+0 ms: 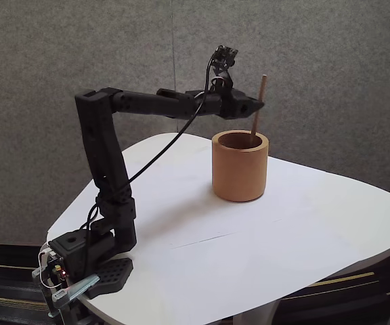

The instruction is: Grab the pen and put it in the pen holder.

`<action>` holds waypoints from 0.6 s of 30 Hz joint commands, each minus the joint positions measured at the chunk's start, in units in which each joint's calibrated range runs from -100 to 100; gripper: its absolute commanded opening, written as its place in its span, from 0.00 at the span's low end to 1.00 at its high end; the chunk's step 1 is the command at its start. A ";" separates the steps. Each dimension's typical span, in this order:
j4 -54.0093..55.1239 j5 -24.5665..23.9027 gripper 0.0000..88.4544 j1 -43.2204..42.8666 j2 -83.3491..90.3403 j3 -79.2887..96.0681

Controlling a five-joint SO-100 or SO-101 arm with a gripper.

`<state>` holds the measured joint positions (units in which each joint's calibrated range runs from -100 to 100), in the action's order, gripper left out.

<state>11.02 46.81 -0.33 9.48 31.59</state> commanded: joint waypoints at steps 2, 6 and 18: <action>1.19 0.23 0.00 0.18 0.07 3.61; 1.19 0.17 0.00 -0.26 0.07 7.49; 1.19 0.01 0.00 -0.69 0.07 12.18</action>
<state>11.02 46.81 -0.77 9.23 44.04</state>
